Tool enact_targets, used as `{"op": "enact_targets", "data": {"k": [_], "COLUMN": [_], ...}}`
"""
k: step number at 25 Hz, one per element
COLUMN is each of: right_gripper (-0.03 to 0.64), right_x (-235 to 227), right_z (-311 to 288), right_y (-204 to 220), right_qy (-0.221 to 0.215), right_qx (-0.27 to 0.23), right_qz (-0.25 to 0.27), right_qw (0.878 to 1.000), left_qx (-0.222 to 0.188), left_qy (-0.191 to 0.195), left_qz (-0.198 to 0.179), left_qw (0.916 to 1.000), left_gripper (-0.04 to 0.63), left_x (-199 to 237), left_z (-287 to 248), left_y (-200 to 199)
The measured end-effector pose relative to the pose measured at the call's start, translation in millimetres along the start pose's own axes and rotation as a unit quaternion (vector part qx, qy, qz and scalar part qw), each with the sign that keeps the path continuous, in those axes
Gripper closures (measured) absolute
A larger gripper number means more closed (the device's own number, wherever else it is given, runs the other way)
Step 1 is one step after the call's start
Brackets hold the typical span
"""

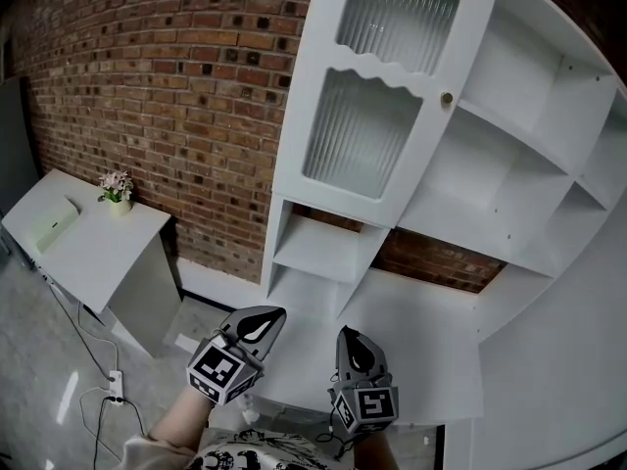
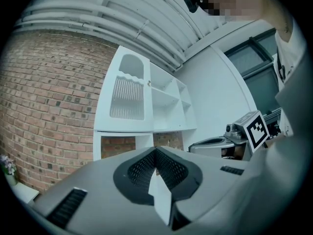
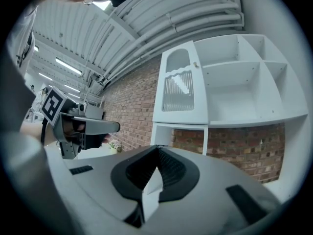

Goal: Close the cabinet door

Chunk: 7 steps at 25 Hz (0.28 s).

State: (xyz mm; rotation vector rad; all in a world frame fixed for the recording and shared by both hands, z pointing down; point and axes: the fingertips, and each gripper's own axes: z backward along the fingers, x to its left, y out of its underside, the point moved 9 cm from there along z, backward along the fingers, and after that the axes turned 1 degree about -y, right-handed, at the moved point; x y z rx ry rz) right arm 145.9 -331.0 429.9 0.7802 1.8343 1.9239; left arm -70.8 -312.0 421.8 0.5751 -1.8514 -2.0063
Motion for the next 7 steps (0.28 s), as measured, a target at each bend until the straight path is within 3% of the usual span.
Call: {"op": "enact_targets", "data": {"k": [7], "right_gripper": [0.615], "right_x": [-0.4], "right_z": [1.1], "right_y": [1.9], "right_qy": [0.001], "right_qx": [0.006], "right_qz": [0.001], "right_qw": [1.0], "left_qx": [-0.002], "left_qy": [0.007], "left_qz": [0.002], "left_qw": [1.0], "left_gripper": [0.584], "left_x": [-2.2], "left_z": [-2.3], "left_y": [0.5]}}
